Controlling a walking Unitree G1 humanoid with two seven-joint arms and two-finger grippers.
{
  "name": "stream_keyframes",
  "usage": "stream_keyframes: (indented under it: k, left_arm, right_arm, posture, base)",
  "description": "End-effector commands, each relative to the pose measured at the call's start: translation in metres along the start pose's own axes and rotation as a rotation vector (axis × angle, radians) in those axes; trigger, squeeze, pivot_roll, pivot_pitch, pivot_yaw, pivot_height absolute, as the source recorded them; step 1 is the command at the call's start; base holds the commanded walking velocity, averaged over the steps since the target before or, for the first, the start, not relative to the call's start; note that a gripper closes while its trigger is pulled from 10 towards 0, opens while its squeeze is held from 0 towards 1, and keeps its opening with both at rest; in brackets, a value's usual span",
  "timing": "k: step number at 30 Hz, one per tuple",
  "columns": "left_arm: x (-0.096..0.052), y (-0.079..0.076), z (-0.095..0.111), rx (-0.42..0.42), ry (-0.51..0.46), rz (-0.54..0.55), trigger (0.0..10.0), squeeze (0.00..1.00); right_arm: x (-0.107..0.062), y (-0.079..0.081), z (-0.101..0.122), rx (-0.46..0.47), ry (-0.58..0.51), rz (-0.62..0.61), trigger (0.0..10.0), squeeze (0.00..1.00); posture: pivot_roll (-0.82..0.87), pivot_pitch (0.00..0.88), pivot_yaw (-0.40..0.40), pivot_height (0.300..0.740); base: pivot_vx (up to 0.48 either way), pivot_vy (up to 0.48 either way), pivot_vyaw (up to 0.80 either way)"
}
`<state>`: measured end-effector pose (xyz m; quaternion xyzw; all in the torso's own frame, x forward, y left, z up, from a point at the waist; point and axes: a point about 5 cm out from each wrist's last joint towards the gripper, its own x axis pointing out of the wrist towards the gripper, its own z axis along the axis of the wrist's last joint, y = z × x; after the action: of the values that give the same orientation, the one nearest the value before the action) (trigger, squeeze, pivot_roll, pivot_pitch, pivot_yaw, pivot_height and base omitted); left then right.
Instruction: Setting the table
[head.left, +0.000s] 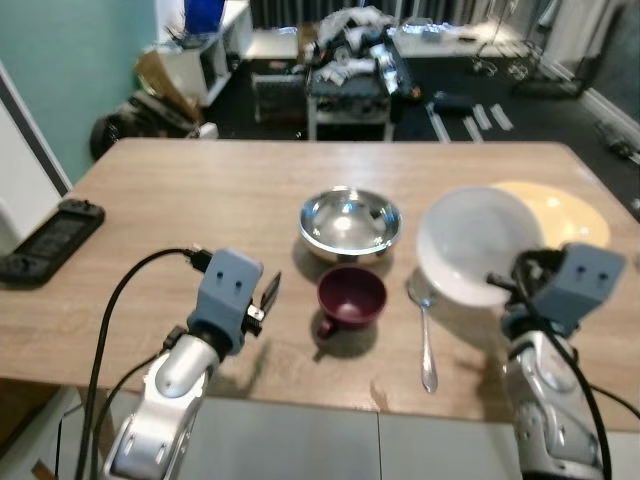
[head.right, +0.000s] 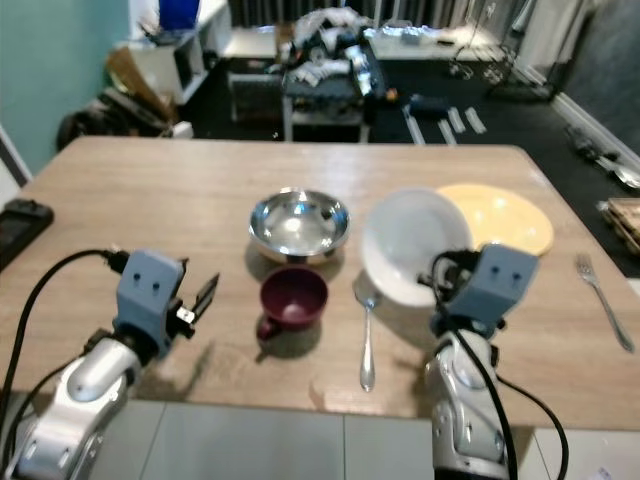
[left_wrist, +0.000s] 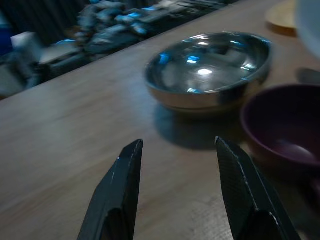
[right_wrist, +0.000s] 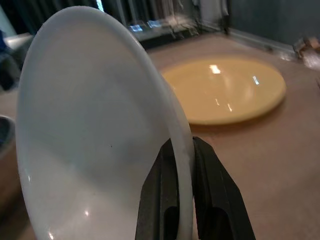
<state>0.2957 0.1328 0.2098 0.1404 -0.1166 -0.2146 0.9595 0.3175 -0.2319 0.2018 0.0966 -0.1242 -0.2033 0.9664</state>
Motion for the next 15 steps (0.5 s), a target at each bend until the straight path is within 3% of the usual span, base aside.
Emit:
stream_keyframes:
  k: [1, 5, 7, 11, 15]
  left_arm:
    - [-0.006, 0.005, 0.009, 0.009, -0.018, -0.092, 10.0, 0.0]
    - [-0.012, 0.015, 0.019, 0.046, -0.027, -0.167, 10.0, 0.0]
    - [-0.016, 0.021, 0.023, 0.06, -0.024, -0.195, 10.0, 0.0]
    - [-0.018, 0.021, 0.023, 0.053, -0.017, -0.206, 10.0, 0.0]
    - [-0.023, 0.016, 0.021, 0.029, 0.002, -0.24, 10.0, 0.0]
  right_arm:
    - [0.005, -0.012, -0.008, 0.026, 0.072, -0.06, 10.0, 0.0]
    - [0.012, -0.015, -0.009, 0.095, 0.117, -0.081, 10.0, 0.0]
    - [0.02, -0.017, -0.01, 0.186, 0.178, -0.097, 10.0, 0.0]
    - [0.023, -0.021, -0.009, 0.246, 0.199, -0.109, 10.0, 0.0]
    - [0.022, -0.015, -0.014, 0.319, 0.308, -0.036, 10.0, 0.0]
  posture:
    - [0.05, 0.098, 0.105, 0.74]
    - [0.06, 0.097, 0.101, 0.74]
    - [0.07, 0.092, 0.093, 0.74]
    - [0.07, 0.092, 0.087, 0.74]
    - [0.06, 0.098, 0.083, 0.74]
  base:
    - [0.0, 0.0, 0.0]
    - [0.0, 0.0, 0.0]
    - [0.0, 0.0, 0.0]
    - [0.0, 0.0, 0.0]
    - [0.0, 0.0, 0.0]
